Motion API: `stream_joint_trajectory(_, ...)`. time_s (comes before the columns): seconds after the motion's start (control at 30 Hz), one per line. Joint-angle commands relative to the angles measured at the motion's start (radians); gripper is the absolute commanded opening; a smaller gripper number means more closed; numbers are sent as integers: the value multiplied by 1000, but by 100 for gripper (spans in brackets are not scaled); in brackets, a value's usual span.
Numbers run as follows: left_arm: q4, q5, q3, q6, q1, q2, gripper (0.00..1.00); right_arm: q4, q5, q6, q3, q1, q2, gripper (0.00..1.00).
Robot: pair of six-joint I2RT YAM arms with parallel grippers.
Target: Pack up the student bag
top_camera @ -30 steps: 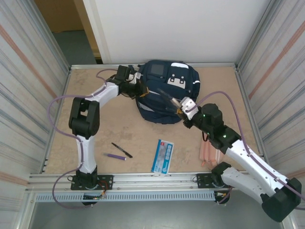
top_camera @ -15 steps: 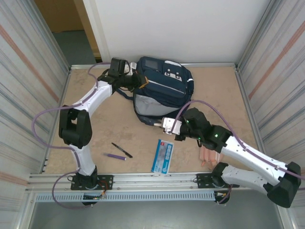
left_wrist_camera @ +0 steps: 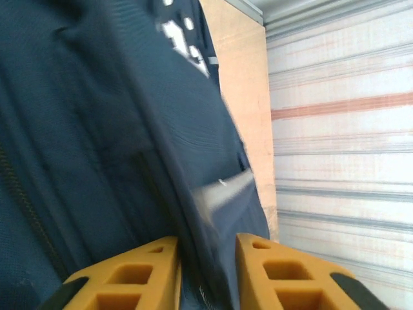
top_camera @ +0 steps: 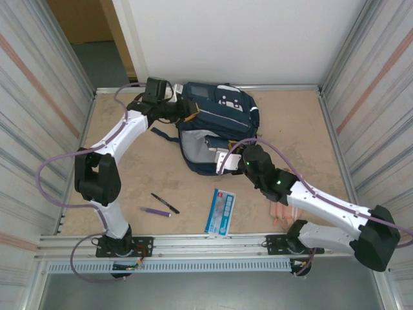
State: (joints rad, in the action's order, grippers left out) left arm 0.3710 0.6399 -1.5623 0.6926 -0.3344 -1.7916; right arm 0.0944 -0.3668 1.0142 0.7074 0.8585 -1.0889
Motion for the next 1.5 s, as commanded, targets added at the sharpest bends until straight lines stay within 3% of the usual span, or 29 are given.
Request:
stream_joint_trajectory(0.0, 38, -16, 16, -269, 10, 106, 52, 261, -6, 122, 14, 5, -49, 0)
stream_joint_trajectory(0.07, 24, -127, 68, -456, 5, 150, 64, 295, -30, 179, 20, 3, -86, 0)
stream_joint_trajectory(0.1, -21, -181, 118, -560, -3, 183, 74, 316, -38, 196, 20, 4, -98, 0)
stream_joint_trajectory(0.13, -77, -219, 178, -650, -11, 212, 95, 336, -36, 202, 19, 2, -105, 0)
stream_joint_trajectory(0.17, -150, -244, 258, -765, -20, 245, 99, 349, -24, 201, 16, 0, -108, 0)
stream_joint_trajectory(0.2, -251, -295, 349, -864, -30, 277, 99, 353, -9, 201, 17, -2, -109, 0)
stream_joint_trajectory(0.27, -500, -293, 558, -1048, -37, 304, 99, 330, 4, 201, 25, -3, -105, 0)
stream_joint_trajectory(0.33, -663, -335, 668, -1175, -47, 274, 99, 311, 0, 199, 24, -4, -98, 0)
stream_joint_trajectory(0.47, -628, -431, 625, -1374, -64, 179, 99, 293, 18, 177, 13, -10, -78, 0)
stream_joint_trajectory(0.53, -717, -499, 627, -1402, -68, 141, 99, 279, 7, 178, 14, -7, -70, 0)
stream_joint_trajectory(0.63, -676, -597, 544, -1413, -66, 90, 99, 279, 14, 145, 1, -16, -49, 0)
stream_joint_trajectory(0.67, -679, -614, 526, -1417, -67, 74, 97, 277, 31, 125, -3, -24, -39, 0)
stream_joint_trajectory(0.77, -746, -599, 523, -1436, -74, 60, 55, 233, 58, 88, 6, -44, -19, 0)
stream_joint_trajectory(0.87, -720, -537, 503, -1407, -87, 93, 25, 93, 101, 71, 32, -64, -10, 0)
stream_joint_trajectory(1.03, -559, -451, 410, -1321, -116, 137, 4, -246, 315, 1, 144, -131, 15, 0)
stream_joint_trajectory(1.17, -450, -459, 299, -1229, -118, 143, 0, -310, 375, -22, 143, -117, 20, 0)
stream_joint_trajectory(1.3, -469, -457, 278, -1119, -111, 176, 0, -214, 224, -12, 117, -72, -46, 0)
stream_joint_trajectory(1.47, -514, -322, 295, -1059, -101, 227, 0, 201, -27, 4, 81, -69, -180, 0)
